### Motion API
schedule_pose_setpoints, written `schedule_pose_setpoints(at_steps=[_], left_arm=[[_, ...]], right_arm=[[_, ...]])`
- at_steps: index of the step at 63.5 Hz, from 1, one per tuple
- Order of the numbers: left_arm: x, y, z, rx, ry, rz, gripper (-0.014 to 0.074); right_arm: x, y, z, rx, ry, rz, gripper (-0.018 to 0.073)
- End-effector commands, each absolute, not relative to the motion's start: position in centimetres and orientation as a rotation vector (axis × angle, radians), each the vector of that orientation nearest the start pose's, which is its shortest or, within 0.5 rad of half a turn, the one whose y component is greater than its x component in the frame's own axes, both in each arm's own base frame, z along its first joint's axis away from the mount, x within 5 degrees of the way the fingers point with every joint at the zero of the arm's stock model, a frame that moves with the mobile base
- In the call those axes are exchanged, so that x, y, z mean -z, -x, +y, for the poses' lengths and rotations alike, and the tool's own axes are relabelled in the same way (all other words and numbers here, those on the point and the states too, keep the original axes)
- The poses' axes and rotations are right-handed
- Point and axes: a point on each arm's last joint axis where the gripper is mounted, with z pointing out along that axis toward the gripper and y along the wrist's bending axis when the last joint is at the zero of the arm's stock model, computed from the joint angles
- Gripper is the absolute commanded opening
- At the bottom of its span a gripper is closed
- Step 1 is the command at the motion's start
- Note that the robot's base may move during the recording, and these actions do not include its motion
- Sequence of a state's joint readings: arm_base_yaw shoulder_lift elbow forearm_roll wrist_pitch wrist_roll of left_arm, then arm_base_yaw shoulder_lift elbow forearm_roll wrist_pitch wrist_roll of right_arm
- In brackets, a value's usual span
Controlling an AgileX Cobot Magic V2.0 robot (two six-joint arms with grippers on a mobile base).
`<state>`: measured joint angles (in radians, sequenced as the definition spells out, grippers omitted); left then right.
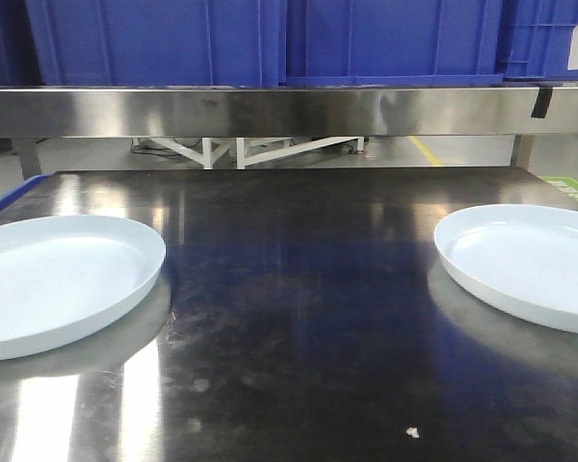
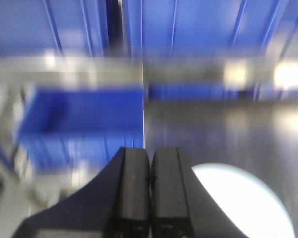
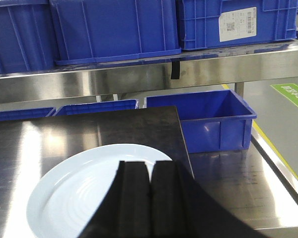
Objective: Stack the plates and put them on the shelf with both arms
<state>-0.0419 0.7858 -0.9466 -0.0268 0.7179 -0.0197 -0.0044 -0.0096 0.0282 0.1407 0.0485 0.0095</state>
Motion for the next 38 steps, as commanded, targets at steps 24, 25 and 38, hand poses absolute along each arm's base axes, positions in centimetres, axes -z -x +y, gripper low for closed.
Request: schedule_pose_setpoints(at_steps=[24,25,38], left_arm=[[-32.6,-26.4,-2.0,0.181,0.021,2.516,0.0503],[-32.2,-26.7,-2.0,0.181,0.022,2.533,0.0503],[-28.5,-28.8,-2.2,0.175,0.004,2.691,0.0503]], right_arm=[[-21.4,-5.4,-0.1,-0.103,-0.112,1.422,0.0058],[-21.4,-5.4,-0.1,-0.103,-0.112,1.422,0.0058],[-21.4,-5.4,-0.1,-0.103,-0.112,1.422,0.0058]])
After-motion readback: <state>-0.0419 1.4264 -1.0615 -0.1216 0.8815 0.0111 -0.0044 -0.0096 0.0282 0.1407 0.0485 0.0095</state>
